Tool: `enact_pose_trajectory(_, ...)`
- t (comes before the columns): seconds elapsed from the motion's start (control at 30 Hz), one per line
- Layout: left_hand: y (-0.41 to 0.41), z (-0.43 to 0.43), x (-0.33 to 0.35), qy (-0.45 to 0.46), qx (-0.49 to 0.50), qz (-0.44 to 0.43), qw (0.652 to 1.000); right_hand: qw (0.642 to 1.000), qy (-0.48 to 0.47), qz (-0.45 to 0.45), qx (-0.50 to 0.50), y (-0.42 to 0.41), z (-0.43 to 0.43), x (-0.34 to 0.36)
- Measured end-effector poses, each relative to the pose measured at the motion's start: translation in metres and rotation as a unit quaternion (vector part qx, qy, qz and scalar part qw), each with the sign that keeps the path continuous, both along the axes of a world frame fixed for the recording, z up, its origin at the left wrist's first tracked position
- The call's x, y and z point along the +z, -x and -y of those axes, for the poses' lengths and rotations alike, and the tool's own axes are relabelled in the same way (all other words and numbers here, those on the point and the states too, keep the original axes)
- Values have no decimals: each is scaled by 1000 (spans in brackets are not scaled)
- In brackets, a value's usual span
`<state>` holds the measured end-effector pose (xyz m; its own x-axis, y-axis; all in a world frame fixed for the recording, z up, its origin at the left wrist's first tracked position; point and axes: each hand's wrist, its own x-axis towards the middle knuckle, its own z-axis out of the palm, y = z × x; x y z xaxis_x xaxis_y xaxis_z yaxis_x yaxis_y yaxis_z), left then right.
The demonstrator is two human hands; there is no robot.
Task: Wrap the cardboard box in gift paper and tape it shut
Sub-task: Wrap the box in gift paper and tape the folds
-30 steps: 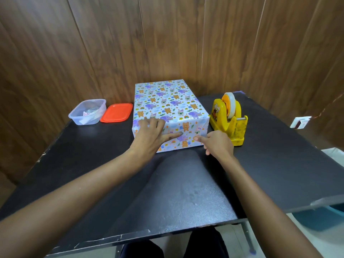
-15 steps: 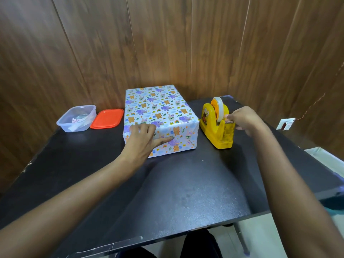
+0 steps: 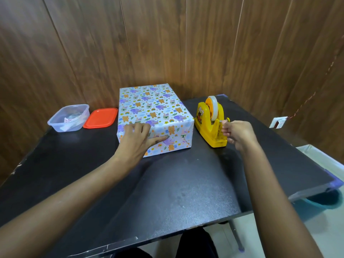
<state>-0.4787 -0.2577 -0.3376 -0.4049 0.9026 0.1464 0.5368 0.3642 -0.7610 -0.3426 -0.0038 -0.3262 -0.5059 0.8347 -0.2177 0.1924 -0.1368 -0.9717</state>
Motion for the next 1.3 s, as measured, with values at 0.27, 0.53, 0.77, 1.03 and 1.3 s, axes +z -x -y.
enact_pose_trajectory(0.27, 2, 1, -3, -3, -6, -10, 1000, 980, 129, -136, -71, 2, 23, -5)
enact_pose_trajectory(0.53, 0, 2, -2, -5, -7, -10, 1000, 924, 299, -219, -93, 4, 26, -3)
enact_pose_trajectory(0.77, -1, 1, -1, -9, -9, -5, 1000, 963, 184, -195, -23, -11, 49, -41)
enact_pose_trajectory(1.03, 1, 1, -2, -10, -14, -33, 999, 946, -246, 2, 212, 29, 70, -30)
enact_pose_trajectory(1.3, 6, 2, -5, -9, -25, -30, 999, 932, -326, 48, 150, 43, 67, -41)
